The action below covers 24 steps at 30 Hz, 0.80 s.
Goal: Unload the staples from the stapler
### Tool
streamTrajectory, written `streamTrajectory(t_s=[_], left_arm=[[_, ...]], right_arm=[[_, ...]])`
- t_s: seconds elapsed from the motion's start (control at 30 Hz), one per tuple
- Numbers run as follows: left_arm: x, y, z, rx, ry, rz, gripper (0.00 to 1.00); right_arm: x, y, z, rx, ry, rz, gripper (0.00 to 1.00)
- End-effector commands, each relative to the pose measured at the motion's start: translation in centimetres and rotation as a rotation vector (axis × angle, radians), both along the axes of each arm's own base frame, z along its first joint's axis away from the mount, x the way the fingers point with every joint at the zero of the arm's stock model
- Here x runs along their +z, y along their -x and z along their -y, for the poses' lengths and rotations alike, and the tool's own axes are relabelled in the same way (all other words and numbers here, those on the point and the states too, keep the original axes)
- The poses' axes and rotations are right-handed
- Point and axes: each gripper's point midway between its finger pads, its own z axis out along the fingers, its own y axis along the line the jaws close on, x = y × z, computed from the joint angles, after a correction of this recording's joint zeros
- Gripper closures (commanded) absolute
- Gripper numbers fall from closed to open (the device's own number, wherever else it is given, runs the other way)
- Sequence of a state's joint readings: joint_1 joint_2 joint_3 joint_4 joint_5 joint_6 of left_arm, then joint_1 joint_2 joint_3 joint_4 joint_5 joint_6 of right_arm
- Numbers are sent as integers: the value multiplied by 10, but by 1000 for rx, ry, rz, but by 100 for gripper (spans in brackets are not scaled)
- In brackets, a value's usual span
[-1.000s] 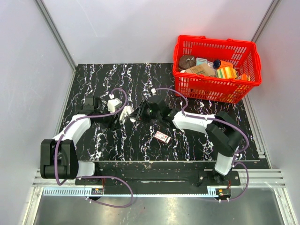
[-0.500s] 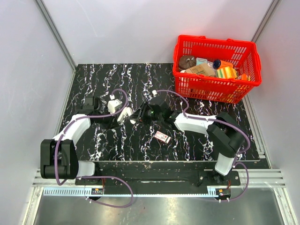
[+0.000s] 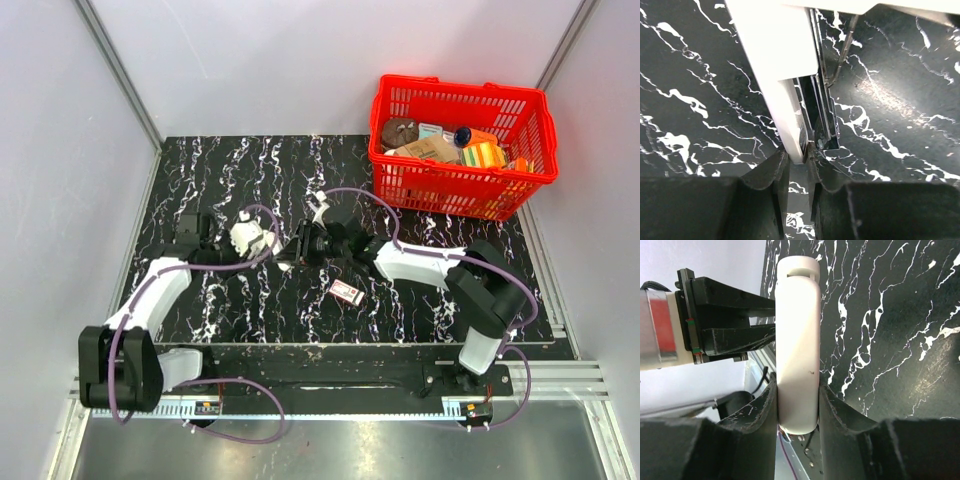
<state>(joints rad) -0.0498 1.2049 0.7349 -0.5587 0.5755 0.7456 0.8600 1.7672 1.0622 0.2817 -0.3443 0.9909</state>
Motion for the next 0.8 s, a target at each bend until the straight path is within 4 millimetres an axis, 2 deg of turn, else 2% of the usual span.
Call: streamTrajectory(t_s=[0.0,0.13,0.57,0.77], left_arm=[[16,-24,-9,-75,-205,289,87],[14,-28,-5,-87,-293,357,95],[6,-44,-13,-110,-509,510,100],[6,-47,-18,-140,-621,598,100]], right_arm=[[21,13,4,144,15,171,100],[22,10,6,160,23,246,100],[13,-3,-3,193,46,376,100],[1,-7,-1,193,92,376,100]])
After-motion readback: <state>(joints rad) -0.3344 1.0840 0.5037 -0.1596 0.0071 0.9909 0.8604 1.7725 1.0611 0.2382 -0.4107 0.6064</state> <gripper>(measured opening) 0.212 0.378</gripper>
